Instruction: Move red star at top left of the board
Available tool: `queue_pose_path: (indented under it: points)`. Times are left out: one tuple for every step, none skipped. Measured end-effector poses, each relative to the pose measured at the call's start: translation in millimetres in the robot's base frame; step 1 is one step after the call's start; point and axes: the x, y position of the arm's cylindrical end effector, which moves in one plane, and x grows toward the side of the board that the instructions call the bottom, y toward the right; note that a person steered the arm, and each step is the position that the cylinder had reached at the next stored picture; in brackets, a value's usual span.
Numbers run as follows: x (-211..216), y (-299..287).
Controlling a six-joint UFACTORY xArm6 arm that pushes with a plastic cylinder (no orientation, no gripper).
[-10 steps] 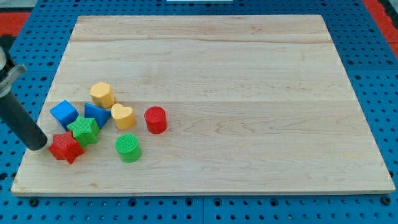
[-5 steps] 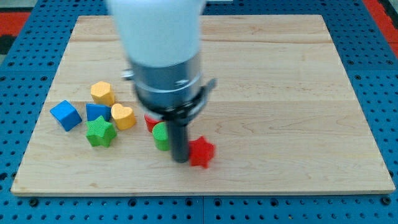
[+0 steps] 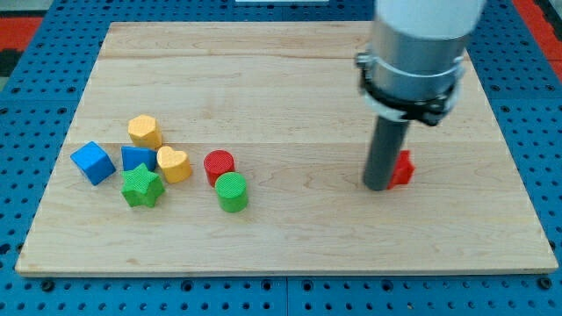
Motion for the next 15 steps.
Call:
queue_pose_path:
  points:
    - [8,22]
    - [18,45]
    - [-18,57]
    - [-72,37]
    - [-94,-29]
    - [-83,-19]
    - [-80,-29]
    - [-77,-55]
    - [-77,-105]
    - [-82,-187]
    - [-128,-217]
    - [-170,-249]
    - [-218,-308]
    - [-250,-331]
    - [-248,-315]
